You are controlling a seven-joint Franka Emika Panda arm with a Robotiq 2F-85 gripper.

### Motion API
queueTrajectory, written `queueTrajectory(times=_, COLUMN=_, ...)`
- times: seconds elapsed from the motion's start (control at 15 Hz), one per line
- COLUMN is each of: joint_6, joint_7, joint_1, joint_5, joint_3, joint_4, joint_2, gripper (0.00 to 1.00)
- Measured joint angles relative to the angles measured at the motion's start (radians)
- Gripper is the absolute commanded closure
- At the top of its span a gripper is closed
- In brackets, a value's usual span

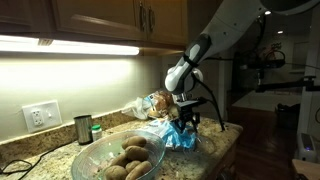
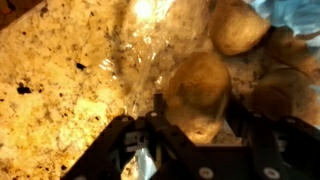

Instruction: Pick up a potato from the plastic bag and put it in the dish.

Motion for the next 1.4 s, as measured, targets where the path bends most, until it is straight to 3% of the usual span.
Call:
queueTrajectory(times=0.33, joint_6=0.004, joint_7=0.048, joint_1=0.060, joint_5=-0.089, joint_3=-0.010, joint_4=-0.037, joint_2=-0.091, gripper=0.64)
queueTrajectory(times=0.8, joint_6=0.014, joint_7=0.247, joint_1=0.202, joint_5=-0.376, joint_3=0.002, joint_4=-0.160, joint_2=-0.260, gripper=0.64)
queueTrajectory(times=1.4, joint_6=0.014, joint_7=0.306, joint_1=0.238, joint_5=-0.500, joint_3=0.115, joint_4=-0.193, joint_2=-0.362, gripper=0.64)
